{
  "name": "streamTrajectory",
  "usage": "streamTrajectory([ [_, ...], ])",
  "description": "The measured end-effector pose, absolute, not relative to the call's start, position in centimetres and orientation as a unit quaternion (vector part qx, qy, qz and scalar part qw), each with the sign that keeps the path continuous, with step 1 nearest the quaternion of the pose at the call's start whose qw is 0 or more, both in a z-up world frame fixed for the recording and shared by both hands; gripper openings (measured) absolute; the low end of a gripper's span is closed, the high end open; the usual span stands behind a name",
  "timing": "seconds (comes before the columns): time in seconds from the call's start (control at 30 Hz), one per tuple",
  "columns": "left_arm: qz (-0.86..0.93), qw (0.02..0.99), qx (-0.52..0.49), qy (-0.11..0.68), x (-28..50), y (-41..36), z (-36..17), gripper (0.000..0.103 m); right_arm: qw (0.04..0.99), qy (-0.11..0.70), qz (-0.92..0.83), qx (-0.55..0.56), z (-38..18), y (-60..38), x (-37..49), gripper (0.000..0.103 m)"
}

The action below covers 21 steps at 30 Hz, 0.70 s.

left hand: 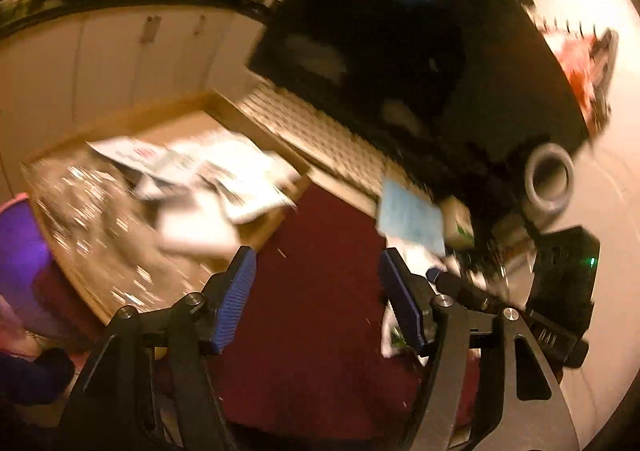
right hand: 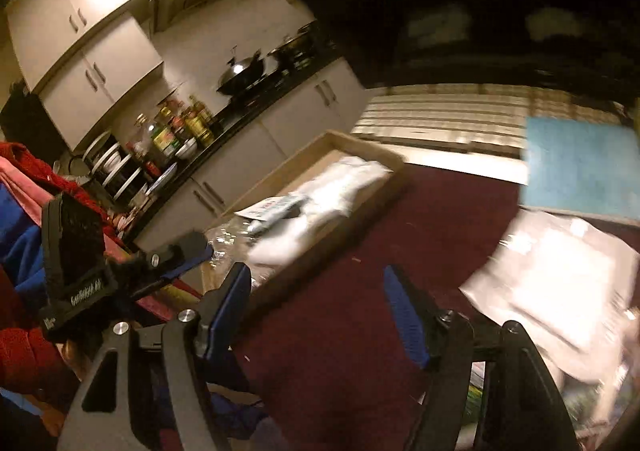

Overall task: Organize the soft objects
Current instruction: 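Reach both grippers toward the white cloth and green sachet on the desk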

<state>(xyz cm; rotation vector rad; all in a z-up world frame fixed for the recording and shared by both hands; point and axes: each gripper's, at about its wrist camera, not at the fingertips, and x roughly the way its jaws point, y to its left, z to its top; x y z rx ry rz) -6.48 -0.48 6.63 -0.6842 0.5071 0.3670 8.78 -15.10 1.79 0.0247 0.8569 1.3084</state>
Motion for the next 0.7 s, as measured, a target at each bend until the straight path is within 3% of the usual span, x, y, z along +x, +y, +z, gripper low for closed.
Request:
streamTrajectory([
  [0.33,0.092,0.888,-0.328,0.308,-1.4,-4.9,4.2,0.065,0.753,0.403,0.519,0.039,0.0,-21.5,12.3,0.069],
  [0.7,0.021,0.862,-0.376,0.339,3.4,-4.0,2.5,0.065,0.763,0.452,0.452,0.092,-2.5,-24.4,17.3,0.069],
])
